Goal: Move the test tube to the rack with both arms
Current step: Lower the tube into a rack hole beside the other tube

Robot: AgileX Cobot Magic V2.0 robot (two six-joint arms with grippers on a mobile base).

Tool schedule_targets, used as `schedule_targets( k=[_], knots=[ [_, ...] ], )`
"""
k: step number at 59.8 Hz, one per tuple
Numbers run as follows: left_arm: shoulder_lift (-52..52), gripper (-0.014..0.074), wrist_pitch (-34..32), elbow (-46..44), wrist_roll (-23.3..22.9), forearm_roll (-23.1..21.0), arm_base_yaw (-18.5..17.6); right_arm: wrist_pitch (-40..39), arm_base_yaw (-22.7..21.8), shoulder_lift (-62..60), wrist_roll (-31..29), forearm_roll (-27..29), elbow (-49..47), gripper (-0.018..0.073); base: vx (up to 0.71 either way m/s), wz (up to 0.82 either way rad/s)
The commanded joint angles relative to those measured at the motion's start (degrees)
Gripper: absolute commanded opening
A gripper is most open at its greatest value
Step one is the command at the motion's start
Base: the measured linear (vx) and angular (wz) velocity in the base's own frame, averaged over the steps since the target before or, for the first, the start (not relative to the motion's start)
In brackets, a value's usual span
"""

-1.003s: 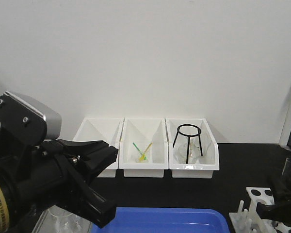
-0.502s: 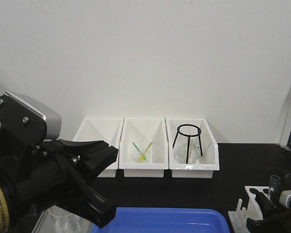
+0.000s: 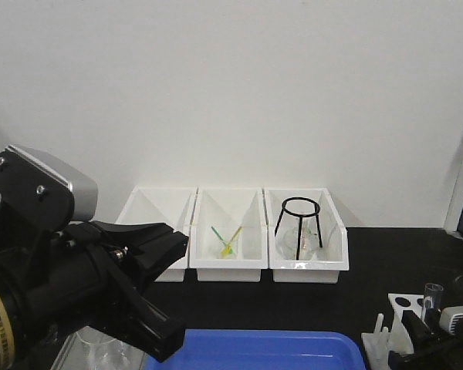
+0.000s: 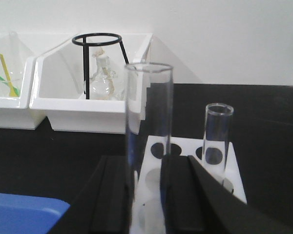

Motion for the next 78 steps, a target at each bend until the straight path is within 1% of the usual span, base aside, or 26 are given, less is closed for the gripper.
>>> schedule_targets(
  k=[1,6,17,23,27,31,40,45,49,53,57,60,61,65,68,78],
  knots=[
    [-1.38,-0.0007,-2.89,-1.62,-0.25,0.62,-0.29,-4.40,-0.44,-1.60,-0.05,-0.26,-1.19,0.0138,0.00,0.00],
    [-1.38,-0.0007,-2.89,-1.62,-0.25,0.62,-0.29,-4.99,-0.44,-1.60,-0.05,-0.26,-1.19,0.0208,0.00,0.00],
    [-1.38,-0.0007,-3.01,-1.62,-0.25,0.60,-0.29,-4.99,-0.44,-1.60,0.06,-0.32,-1.19,0.0392,0.00,0.00],
    [-1.38,-0.0007,-3.24,-1.62,-0.25,0.60,-0.29,-4.94,-0.44,-1.70,0.44,-0.38,-1.19,0.0461,0.00,0.00],
    [-1.38,-0.0007,-3.24,-1.62,-0.25,0.60,-0.29,-4.14,-0.44,-2.96,0.87,-1.27,-1.19,0.0484,0.00,0.00],
    [-1.38,-0.0007,-3.16,-1.62,-0.25,0.60,-0.29,-3.31,-0.44,-5.23,0.92,-2.58,-1.19,0.0488,0.00,0.00],
    [-1.38,-0.0007,-2.46,-1.62,-0.25,0.60,-0.29,1.91,-0.44,-16.31,1.56,-6.19,-1.19,0.0486,0.00,0.00],
    [-1.38,-0.0007,-1.62,-1.62,-0.25,0.60,-0.29,6.88,-0.44,-24.88,4.26,-6.67,-1.19,0.0466,0.00,0.00],
    [-1.38,-0.0007,-0.82,-1.62,-0.25,0.55,-0.29,12.64,-0.44,-31.80,7.25,-6.67,-1.19,0.0410,0.00,0.00],
    [-1.38,-0.0007,0.06,-1.62,-0.25,-0.06,-0.29,20.40,-0.44,-38.54,10.43,-6.89,-1.19,0.0298,0.00,0.00],
    [-1.38,-0.0007,0.86,-1.62,-0.25,-0.81,-0.29,28.93,-0.44,-44.89,11.98,-8.03,-1.19,0.0140,0.00,0.00],
    [-1.38,-0.0007,0.97,-1.62,-0.25,-1.54,-0.29,35.21,-0.44,-49.41,12.05,-9.46,-1.19,0.0000,0.00,0.00],
    [-1.38,-0.0007,0.97,-1.62,-0.25,-1.62,-0.29,36.64,-0.44,-50.45,12.05,-9.68,-1.19,-0.0015,0.00,0.00],
    [-1.38,-0.0007,0.73,-1.62,-0.25,-1.91,-0.29,42.76,-0.44,-54.62,12.05,-10.30,-1.19,-0.0013,0.00,0.00],
    [-1.38,-0.0007,0.54,-1.62,-0.25,-1.96,-0.29,44.90,-0.44,-56.78,12.05,-10.50,-1.19,-0.0013,0.00,0.00],
    [-1.38,-0.0007,1.53,-1.62,-0.25,-2.04,-0.29,45.97,-0.44,-59.61,12.04,-10.75,-1.19,-0.0012,0.00,0.00]
  ],
)
